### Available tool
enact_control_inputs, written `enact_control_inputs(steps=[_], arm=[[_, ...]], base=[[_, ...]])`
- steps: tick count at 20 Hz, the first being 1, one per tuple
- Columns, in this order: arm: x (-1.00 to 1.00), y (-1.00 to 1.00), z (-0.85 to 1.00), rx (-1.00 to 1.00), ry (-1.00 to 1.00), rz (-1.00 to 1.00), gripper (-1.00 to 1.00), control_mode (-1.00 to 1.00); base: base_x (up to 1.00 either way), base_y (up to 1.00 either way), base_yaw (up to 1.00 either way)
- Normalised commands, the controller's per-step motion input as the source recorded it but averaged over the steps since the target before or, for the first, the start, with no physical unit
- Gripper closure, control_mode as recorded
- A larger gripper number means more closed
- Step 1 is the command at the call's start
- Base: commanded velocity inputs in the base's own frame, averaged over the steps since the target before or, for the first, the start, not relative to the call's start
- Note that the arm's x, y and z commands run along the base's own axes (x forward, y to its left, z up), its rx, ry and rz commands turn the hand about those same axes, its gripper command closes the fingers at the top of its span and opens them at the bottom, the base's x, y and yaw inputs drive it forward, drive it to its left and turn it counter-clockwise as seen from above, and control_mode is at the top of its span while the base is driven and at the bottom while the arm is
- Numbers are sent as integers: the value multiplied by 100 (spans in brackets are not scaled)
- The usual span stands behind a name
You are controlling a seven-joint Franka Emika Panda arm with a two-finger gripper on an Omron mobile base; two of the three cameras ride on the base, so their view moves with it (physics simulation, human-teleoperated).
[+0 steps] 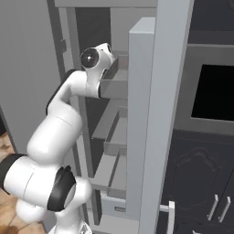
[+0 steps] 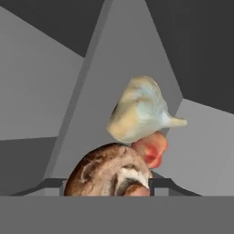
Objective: Take the garlic and mushroom from the second highest rack and move them to the highest rack where the kiwi and peach are located, to maximize freezer space. Close the freezer door after rearranging.
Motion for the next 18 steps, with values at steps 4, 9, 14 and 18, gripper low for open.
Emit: enact_control_inputs(steps=[4, 9, 14, 18], arm=[[36, -19, -2, 0, 0, 2, -100, -100], [4, -5, 1, 0, 0, 2, -100, -100], [-59, 38, 12, -2, -3, 2, -100, -100], [-67, 56, 22, -5, -4, 0, -100, -100]], base=[[0, 0, 0], [0, 0, 0], [0, 0, 0], [0, 0, 0]])
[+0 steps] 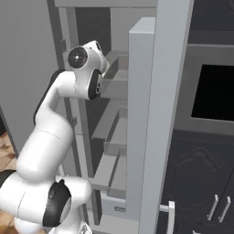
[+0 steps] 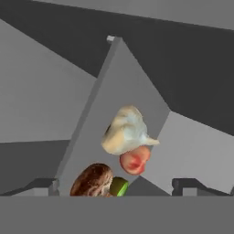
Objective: Take the garlic and mushroom from the second highest rack and move them to the highest rack where the kiwi and peach are located, to maximize freezer space. Close the freezer door after rearranging.
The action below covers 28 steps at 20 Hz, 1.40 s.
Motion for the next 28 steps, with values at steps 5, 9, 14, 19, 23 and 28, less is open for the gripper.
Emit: enact_control_inputs(steps=[5, 9, 14, 19, 23, 28], arm=[[-84, 51, 31, -2, 0, 0, -100, -100], [-100, 6, 36, 8, 0, -6, -100, -100], [-100, 0, 35, 34, 3, -18, -100, -100], [-99, 14, 12, 62, 9, -35, -100, -100], [-86, 31, 0, 80, 3, -43, -100, -100], [-80, 33, 0, 83, 0, -46, -100, -100]], base=[[0, 0, 0], [0, 0, 0], [0, 0, 0], [0, 0, 0], [0, 0, 0], [0, 0, 0]])
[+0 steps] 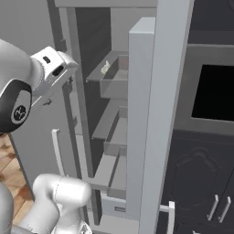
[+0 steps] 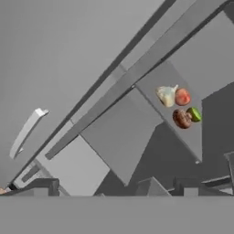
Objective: Take the garlic and mushroom from the second highest rack and move them to the highest rack where the kiwi and peach are located, to maximize freezer space. Close the freezer door after rearranging.
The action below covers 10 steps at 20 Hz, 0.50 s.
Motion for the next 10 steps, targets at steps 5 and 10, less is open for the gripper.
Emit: enact_control_inputs(steps=[5, 10], arm=[[-66, 30, -1, 87, 0, -44, -100, -100], [-13, 33, -15, 66, 4, -37, -100, -100]], base=[[0, 0, 0], [0, 0, 0]])
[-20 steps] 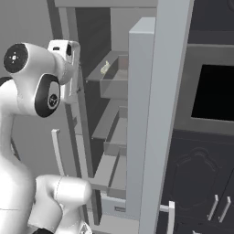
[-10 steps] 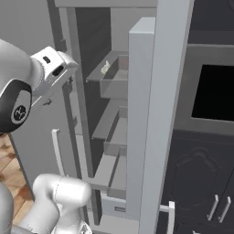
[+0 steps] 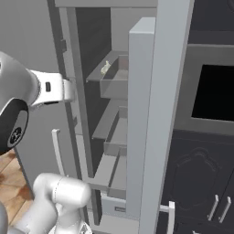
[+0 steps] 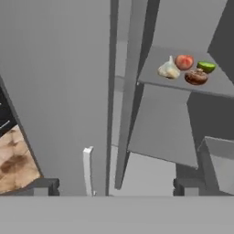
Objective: Take the garlic and mushroom from the second highest rack and move them to the highest rack where the kiwi and peach are located, to maximize freezer space. Close the freezer door after rearranging.
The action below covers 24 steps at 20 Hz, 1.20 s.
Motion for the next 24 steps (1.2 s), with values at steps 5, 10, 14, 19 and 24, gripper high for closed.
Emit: enact_control_inputs(steps=[5, 10, 14, 19, 24], arm=[[15, 35, -8, 33, 15, -28, -100, -100], [44, 3, -22, 16, 39, -6, -100, -100], [18, 7, -40, 7, 39, 0, -100, -100], [-3, 7, -7, 0, 4, 0, -100, 100], [0, 0, 0, 0, 0, 0, -100, 100]], base=[[0, 0, 0], [0, 0, 0], [0, 0, 0], [-73, 20, 0], [-100, 2, 0]])
